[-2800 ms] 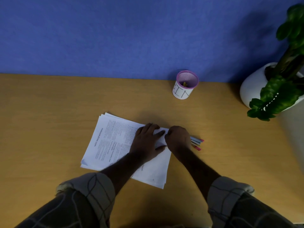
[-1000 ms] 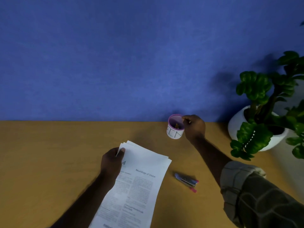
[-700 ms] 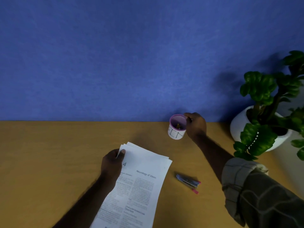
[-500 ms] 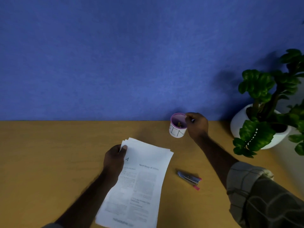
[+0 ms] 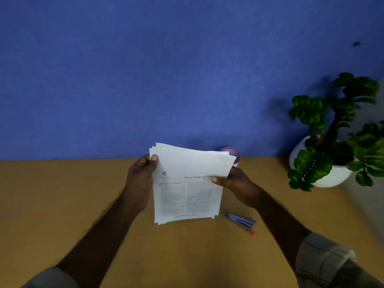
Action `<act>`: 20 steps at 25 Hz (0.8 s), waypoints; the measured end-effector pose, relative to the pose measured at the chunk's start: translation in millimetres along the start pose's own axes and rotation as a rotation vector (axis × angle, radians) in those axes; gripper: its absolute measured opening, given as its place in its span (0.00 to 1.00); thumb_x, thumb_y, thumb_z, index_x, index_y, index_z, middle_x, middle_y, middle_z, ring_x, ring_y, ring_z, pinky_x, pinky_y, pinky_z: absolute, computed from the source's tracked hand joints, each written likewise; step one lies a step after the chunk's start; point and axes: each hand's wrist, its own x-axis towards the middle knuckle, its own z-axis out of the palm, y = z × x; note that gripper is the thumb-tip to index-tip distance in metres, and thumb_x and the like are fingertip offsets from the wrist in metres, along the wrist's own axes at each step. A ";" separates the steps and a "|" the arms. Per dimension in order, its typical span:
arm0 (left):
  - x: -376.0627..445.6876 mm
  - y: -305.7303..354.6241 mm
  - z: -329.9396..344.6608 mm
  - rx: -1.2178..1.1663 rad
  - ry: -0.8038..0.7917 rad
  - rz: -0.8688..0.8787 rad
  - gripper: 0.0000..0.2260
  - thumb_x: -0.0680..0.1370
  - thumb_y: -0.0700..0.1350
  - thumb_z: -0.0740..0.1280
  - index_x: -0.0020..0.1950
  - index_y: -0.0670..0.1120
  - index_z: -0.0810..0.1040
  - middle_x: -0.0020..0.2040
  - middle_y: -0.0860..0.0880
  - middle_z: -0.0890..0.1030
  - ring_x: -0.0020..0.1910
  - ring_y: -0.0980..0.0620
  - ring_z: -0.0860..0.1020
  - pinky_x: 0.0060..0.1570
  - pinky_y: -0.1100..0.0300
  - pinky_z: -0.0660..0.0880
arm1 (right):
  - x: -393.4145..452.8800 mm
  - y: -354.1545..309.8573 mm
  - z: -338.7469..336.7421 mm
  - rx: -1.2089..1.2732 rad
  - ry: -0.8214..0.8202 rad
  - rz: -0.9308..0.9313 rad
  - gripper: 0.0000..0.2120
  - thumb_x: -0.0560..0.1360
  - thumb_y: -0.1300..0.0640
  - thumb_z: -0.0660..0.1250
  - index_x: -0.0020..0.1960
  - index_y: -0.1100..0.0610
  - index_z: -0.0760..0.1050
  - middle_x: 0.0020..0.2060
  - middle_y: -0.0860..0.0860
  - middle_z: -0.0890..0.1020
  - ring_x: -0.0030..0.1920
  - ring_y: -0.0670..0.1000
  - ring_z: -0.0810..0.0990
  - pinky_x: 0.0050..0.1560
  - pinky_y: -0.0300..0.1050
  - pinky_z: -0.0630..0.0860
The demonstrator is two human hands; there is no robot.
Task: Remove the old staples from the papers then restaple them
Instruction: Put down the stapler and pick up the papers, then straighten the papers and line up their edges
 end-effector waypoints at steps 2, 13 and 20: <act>-2.8 9.1 -0.5 -0.033 -0.047 0.044 0.09 0.81 0.47 0.65 0.55 0.44 0.82 0.53 0.45 0.86 0.49 0.49 0.85 0.45 0.57 0.80 | -3.3 -9.3 12.6 -0.007 0.085 0.007 0.19 0.76 0.62 0.69 0.66 0.57 0.75 0.61 0.54 0.83 0.60 0.56 0.82 0.60 0.55 0.79; -24.6 9.6 -26.9 0.189 -0.102 0.164 0.07 0.77 0.40 0.72 0.50 0.52 0.86 0.50 0.51 0.87 0.49 0.51 0.86 0.44 0.60 0.81 | -27.1 -40.9 78.1 -0.018 0.535 -0.098 0.10 0.75 0.62 0.71 0.51 0.48 0.79 0.43 0.39 0.86 0.45 0.43 0.86 0.38 0.34 0.80; -28.9 8.6 -22.2 0.188 -0.074 0.177 0.09 0.76 0.40 0.73 0.48 0.55 0.85 0.46 0.58 0.87 0.48 0.60 0.85 0.41 0.71 0.77 | -30.9 -48.5 127.4 -0.105 0.684 -0.117 0.12 0.79 0.56 0.68 0.61 0.57 0.77 0.55 0.55 0.84 0.53 0.59 0.84 0.52 0.61 0.82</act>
